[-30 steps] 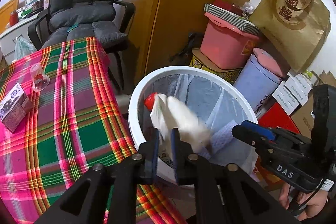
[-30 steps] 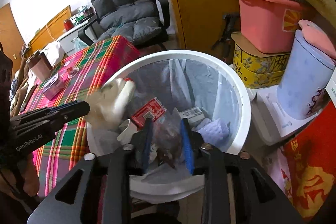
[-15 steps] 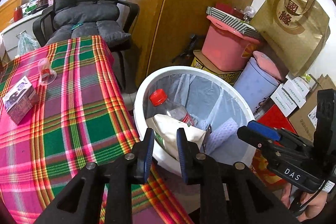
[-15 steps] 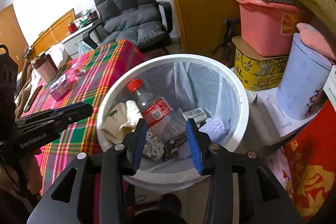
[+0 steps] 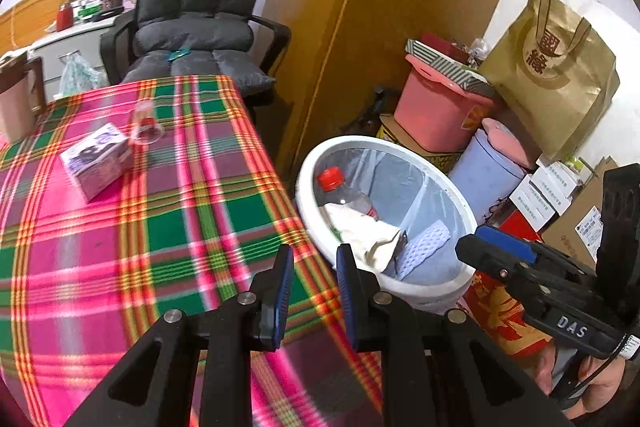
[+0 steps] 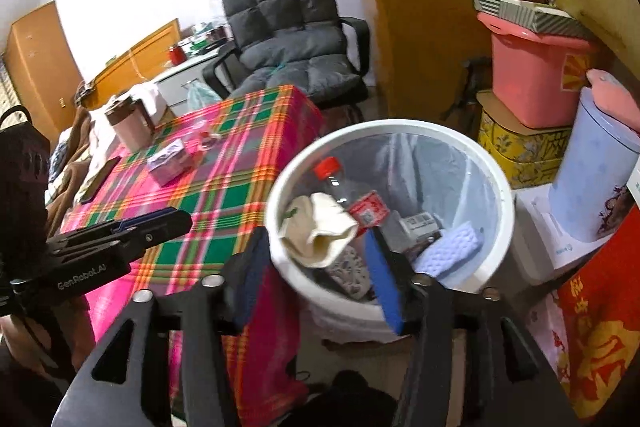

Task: Collect trash
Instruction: 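Move both open tools back from the bin to the table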

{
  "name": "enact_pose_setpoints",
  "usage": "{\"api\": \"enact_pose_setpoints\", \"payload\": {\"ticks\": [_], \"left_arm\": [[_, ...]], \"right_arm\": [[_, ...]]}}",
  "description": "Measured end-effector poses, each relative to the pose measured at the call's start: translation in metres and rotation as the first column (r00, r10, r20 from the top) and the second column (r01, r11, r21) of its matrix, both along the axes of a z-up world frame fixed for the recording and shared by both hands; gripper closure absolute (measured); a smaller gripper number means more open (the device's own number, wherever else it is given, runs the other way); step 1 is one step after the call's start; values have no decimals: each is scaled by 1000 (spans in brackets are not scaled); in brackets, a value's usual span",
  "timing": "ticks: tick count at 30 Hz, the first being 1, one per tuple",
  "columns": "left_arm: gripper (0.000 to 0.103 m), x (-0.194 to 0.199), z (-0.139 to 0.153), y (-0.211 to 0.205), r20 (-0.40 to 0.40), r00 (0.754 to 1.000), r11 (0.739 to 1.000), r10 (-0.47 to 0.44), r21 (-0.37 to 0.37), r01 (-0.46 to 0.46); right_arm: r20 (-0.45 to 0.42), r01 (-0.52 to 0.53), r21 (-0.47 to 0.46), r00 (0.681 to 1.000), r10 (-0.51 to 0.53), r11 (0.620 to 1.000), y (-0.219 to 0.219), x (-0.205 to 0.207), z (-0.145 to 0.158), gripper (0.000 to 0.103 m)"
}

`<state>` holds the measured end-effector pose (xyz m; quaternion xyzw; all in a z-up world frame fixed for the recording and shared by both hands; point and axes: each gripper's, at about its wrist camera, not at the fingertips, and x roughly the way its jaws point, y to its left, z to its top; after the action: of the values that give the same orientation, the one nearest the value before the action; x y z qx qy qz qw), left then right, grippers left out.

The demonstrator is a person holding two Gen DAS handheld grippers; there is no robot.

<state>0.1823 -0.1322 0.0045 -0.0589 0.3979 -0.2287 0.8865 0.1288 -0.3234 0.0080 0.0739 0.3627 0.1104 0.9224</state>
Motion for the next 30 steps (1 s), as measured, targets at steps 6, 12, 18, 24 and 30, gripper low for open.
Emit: {"api": "enact_pose_setpoints", "payload": {"ticks": [6,12,18,24,30], "left_arm": [[81,-15,4,26,15,999,999,45,1,-45],[81,-28,5,47,27,997,997,79,9,-79],[81,-36,3,65,27,994,994,110,18,-110],[81,-41,-1,85,24,988,988,152,26,-152],[81,-38,-3,103,17,982,982,187,29,-188]], "right_arm": [[10,-45,-3,999,45,999,19,-6,4,49],[24,-80,-28,996,81,996,38,-11,6,48],[30,-113,-41,993,114,993,55,-13,6,48],[17,-144,-39,989,145,989,69,-14,5,48],[8,-184,-34,983,184,982,83,-11,6,48]]}}
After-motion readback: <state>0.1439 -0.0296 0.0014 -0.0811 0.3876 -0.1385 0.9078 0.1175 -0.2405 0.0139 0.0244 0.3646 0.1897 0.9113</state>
